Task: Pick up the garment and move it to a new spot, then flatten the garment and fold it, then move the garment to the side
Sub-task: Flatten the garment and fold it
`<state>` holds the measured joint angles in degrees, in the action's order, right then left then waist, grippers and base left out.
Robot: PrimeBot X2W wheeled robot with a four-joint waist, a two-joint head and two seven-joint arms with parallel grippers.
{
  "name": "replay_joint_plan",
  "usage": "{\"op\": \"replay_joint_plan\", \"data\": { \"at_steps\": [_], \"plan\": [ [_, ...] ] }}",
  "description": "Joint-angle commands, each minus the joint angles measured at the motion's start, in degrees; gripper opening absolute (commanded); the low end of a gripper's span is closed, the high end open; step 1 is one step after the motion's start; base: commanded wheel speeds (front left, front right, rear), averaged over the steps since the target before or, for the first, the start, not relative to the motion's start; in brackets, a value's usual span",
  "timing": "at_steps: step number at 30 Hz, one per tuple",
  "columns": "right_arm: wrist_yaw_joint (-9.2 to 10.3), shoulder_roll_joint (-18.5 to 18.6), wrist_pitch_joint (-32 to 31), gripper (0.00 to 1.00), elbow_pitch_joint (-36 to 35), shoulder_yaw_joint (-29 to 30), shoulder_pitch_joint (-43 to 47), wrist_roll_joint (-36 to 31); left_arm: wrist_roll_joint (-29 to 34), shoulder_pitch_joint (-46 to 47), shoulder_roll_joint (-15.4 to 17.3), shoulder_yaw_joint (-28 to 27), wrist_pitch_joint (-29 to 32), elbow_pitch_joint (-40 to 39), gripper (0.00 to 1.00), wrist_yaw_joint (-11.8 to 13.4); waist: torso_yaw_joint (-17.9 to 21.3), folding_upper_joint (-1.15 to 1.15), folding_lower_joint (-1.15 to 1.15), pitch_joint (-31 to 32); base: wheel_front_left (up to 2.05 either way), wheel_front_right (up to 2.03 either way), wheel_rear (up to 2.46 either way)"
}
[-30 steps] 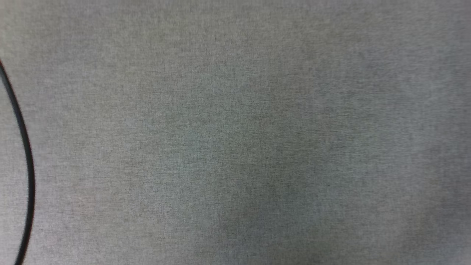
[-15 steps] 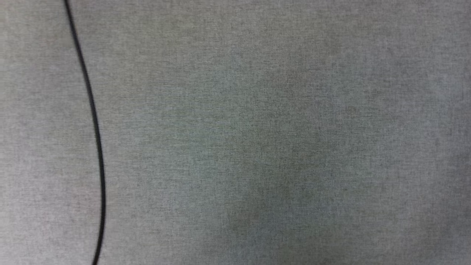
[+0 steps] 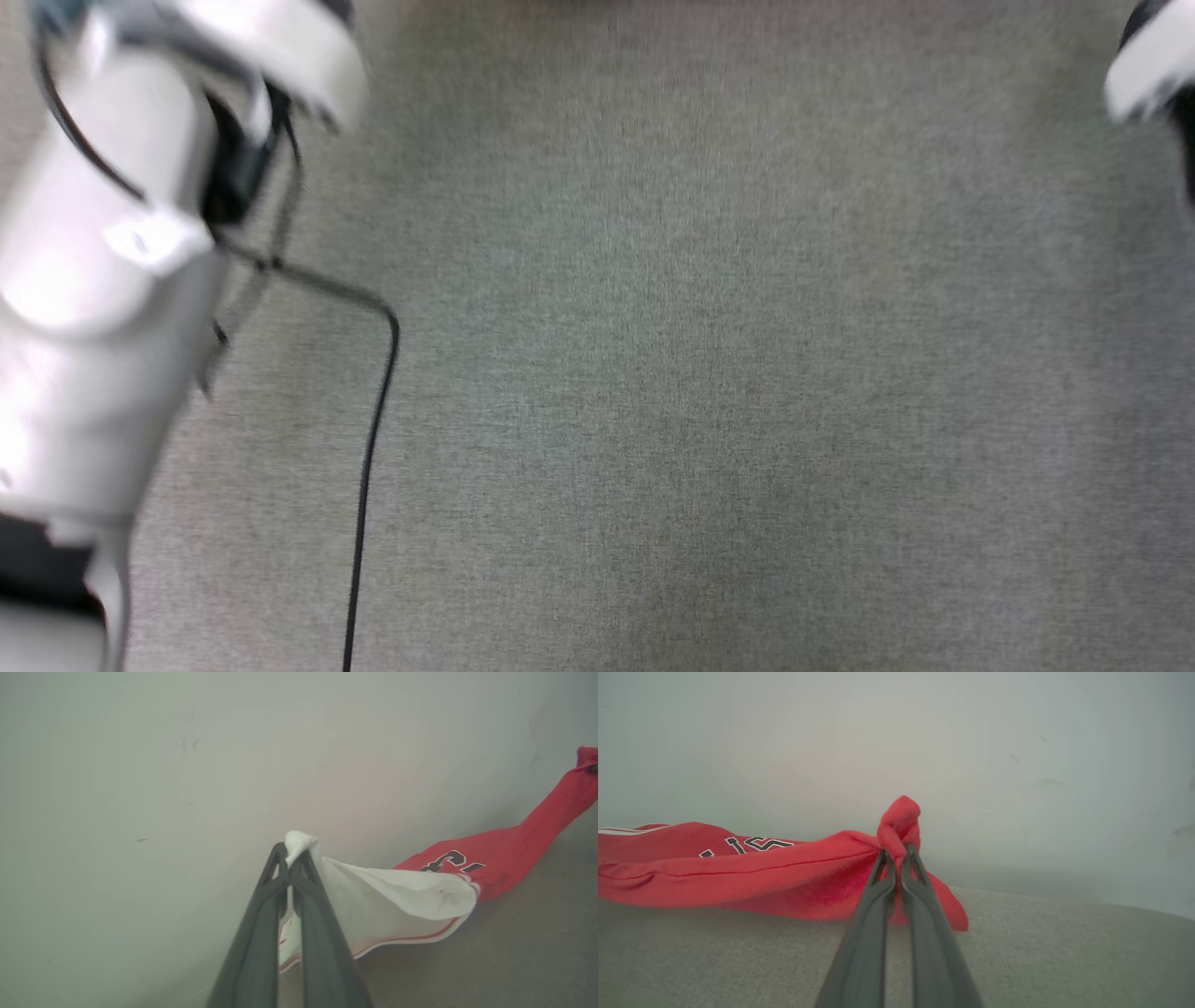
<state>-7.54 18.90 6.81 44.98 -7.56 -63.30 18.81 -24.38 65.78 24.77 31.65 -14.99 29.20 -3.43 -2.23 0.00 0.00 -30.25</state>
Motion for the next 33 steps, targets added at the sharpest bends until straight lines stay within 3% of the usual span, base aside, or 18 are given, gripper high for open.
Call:
{"op": "replay_joint_plan", "data": {
  "at_steps": [1, 10, 20, 23, 33],
  "plan": [
    [0.1, 0.18, 0.08, 0.0, -0.43, -0.26, 2.06, 0.63, -0.24, -2.63, 0.09, -0.2, -0.25, -1.04, 0.0, 0.37, -0.34, 0.0, 0.0, 2.99, 0.0, 0.0, 0.0],
    [0.08, 1.38, -1.74, 0.0, -4.95, -5.78, 19.88, 9.17, -2.78, -25.91, 2.67, 0.61, 0.23, -9.32, 0.0, 3.1, -1.09, 0.0, 0.0, 12.7, 0.0, 0.0, 0.0],
    [0.09, 6.48, -6.94, 0.0, -10.76, -11.29, 37.01, 18.55, -6.32, -47.49, 7.07, 4.41, 6.5, -17.64, 0.0, 6.24, -2.45, 0.0, 0.0, 21.71, 0.0, 0.0, 0.0],
    [0.09, 7.47, -8.34, 0.0, -11.71, -11.78, 40.66, 20.67, -8.4, -52.64, 8.89, 5.67, 8.51, -20.27, 0.0, 5.25, -2.77, 0.0, 0.0, 24.13, 0.0, 0.0, 0.0],
    [0.1, 11.54, -14.33, 0.0, -16.48, -11.94, 51.89, 28.21, -13.77, -64.98, 14.7, 6.71, 13.44, -28.97, 0.0, 5.74, -3.52, 0.0, 0.0, 30.41, 0.0, 0.0, 0.0]
  ]
}}
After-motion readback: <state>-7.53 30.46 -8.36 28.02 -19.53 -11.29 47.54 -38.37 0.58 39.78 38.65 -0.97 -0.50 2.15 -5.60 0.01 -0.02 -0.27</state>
